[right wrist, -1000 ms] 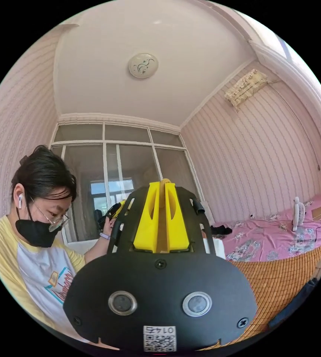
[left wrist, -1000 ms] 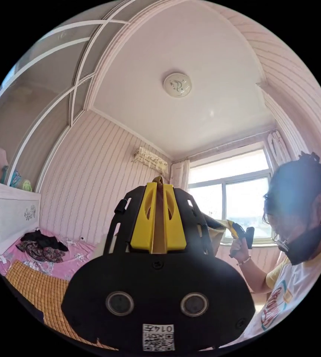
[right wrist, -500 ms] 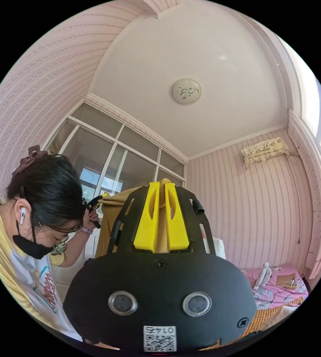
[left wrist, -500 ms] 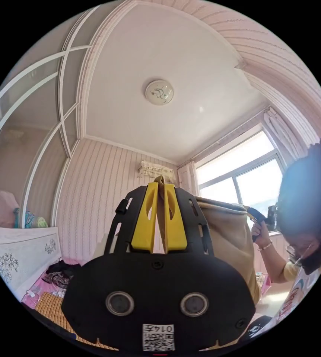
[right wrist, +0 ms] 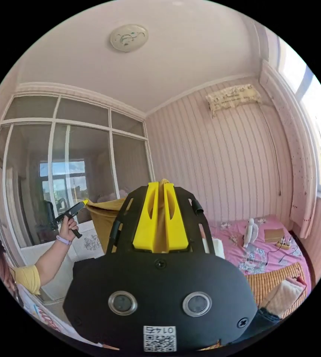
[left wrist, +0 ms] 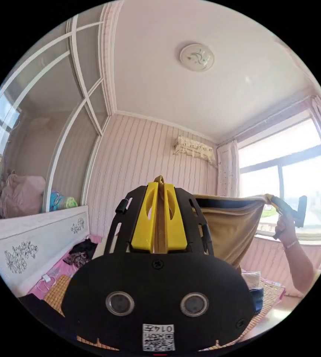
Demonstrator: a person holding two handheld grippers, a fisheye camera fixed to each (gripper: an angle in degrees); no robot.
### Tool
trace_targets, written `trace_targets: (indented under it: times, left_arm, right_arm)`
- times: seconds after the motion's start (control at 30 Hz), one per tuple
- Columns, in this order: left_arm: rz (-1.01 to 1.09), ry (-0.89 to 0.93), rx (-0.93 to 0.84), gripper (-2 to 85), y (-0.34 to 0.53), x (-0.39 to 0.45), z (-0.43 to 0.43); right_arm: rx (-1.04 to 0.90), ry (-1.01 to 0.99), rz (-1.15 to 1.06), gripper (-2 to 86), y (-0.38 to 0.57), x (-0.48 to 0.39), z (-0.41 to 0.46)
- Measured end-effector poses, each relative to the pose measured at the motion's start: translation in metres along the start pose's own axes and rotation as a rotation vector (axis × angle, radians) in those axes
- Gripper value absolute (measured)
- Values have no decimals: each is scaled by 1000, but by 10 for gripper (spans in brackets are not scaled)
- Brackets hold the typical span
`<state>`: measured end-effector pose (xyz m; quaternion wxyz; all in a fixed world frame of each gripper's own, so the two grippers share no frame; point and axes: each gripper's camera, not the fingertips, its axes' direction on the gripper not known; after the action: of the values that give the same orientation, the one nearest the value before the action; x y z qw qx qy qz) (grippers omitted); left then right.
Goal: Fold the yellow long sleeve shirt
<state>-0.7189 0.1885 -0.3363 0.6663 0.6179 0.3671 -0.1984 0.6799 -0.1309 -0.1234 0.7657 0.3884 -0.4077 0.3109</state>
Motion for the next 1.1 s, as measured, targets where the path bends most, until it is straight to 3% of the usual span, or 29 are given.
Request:
trace_targets:
  times: [0.13, 0.27, 0.47, 0.53, 0.67, 0.8, 0.97, 1.1]
  left_arm:
    - [109, 61, -1, 6, 45, -5, 4]
    - [3, 31, -348, 9, 173, -64, 44]
    - [-332, 50, -943, 13, 434, -153, 59]
    - [-394, 10, -1129, 14, 509, -166, 53]
    - [-488, -59, -1442, 11, 617, -180, 37]
    - [-358, -72, -1534, 10, 638, -184, 37]
    - [-476, -72, -1490, 11, 642, -226, 36]
    - [-450, -57, -1495, 12, 646, -243, 34]
  right_arm:
    - [79, -73, -89, 6, 24, -2, -6]
    - [-68, -139, -80, 7, 109, 26, 20]
    - [-623, -18, 174, 8, 341, 101, 79]
    - [-859, 11, 425, 9, 452, 132, 90]
    - [-1141, 29, 704, 11, 581, 155, 94]
    - [-1332, 160, 667, 13, 631, 158, 95]
    - [-1322, 102, 767, 15, 639, 181, 93]
    - [-1316, 78, 772, 16, 637, 190, 97]
